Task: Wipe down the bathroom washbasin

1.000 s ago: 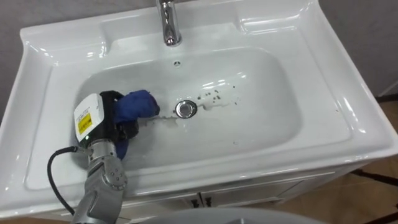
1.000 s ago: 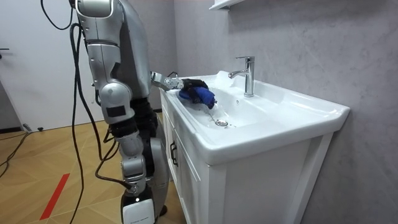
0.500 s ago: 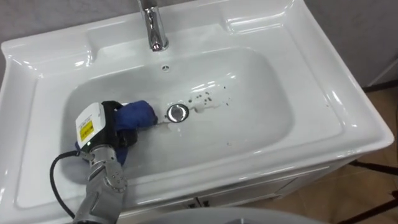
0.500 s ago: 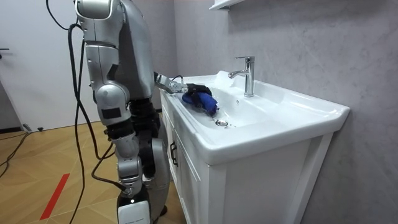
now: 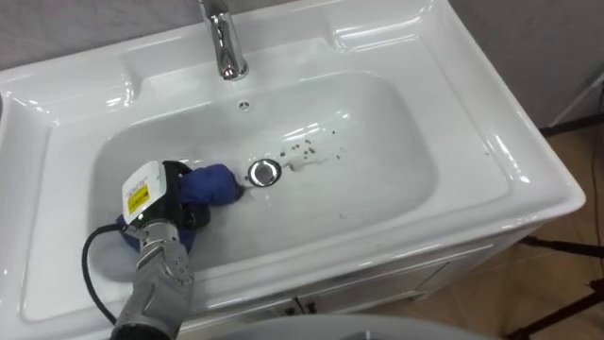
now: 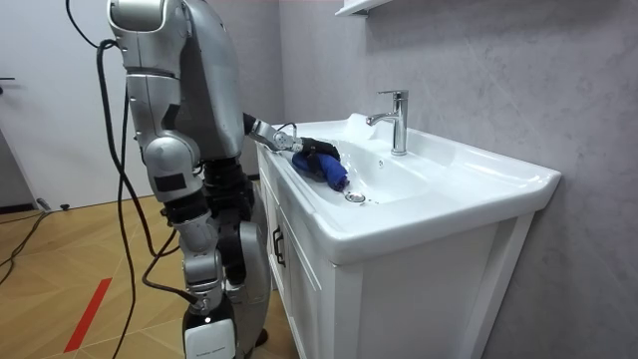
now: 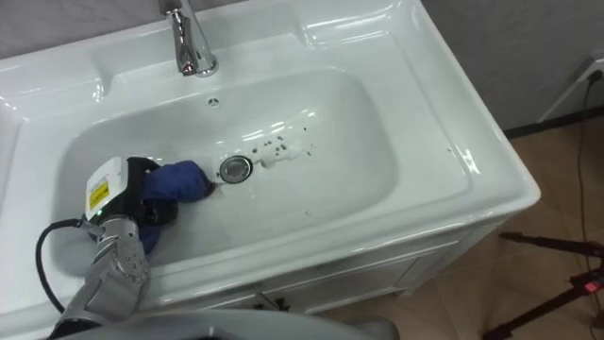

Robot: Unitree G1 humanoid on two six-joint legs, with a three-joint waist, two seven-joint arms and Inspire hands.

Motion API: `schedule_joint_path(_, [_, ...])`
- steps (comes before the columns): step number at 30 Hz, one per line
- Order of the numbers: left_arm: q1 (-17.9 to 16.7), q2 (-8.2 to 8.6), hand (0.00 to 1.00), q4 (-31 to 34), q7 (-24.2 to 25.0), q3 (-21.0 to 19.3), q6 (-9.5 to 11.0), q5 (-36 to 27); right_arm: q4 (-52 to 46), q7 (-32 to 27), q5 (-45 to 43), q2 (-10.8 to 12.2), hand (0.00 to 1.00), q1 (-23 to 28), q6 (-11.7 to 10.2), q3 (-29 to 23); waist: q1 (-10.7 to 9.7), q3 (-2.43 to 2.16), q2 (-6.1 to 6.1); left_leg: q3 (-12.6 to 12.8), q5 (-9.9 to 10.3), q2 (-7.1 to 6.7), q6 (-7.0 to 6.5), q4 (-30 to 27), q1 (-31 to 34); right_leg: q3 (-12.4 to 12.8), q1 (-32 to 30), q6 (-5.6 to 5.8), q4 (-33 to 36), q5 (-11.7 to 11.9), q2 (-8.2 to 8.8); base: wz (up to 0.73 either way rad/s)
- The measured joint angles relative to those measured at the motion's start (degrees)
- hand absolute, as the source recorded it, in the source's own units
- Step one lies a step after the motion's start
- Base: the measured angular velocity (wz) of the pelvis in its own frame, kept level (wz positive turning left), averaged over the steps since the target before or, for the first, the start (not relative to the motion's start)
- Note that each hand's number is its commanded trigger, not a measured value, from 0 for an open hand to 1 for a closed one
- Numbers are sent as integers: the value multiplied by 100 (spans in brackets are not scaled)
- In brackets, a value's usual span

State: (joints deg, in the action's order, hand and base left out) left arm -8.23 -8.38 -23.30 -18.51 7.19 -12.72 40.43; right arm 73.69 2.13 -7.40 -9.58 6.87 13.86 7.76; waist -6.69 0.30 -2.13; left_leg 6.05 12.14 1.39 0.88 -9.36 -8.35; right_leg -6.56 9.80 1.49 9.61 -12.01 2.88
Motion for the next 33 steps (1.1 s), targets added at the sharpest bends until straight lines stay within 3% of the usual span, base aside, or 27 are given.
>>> schedule_joint_path(7, [230,12,100,-60,268,-5,-190,55,-19,54,-167,2,0,-9,73,0,-94,-1,-7,60,-1,1,-2,-11,77,60,-159,0,24,0,1,-4])
schedule_joint_path(17, [505,14,100,-430,658,-21,-279,440,-73,48,-238,4,0,-77,127,-15,-89,14,33,247,-2,8,-3,10,-79,188,-69,4,11,-3,1,-6])
schedule_joint_path(26, [751,94,100,-762,658,-8,-326,538,-91,-86,-223,25,0,-125,318,2,-92,8,47,251,-4,8,-4,-3,-126,182,-49,6,9,-5,3,0])
schedule_joint_path(33, [878,125,100,-1027,513,95,-298,409,-151,-216,-218,46,0,-119,326,-3,-105,6,50,266,-4,8,-5,-2,-139,204,-58,6,16,-5,4,0])
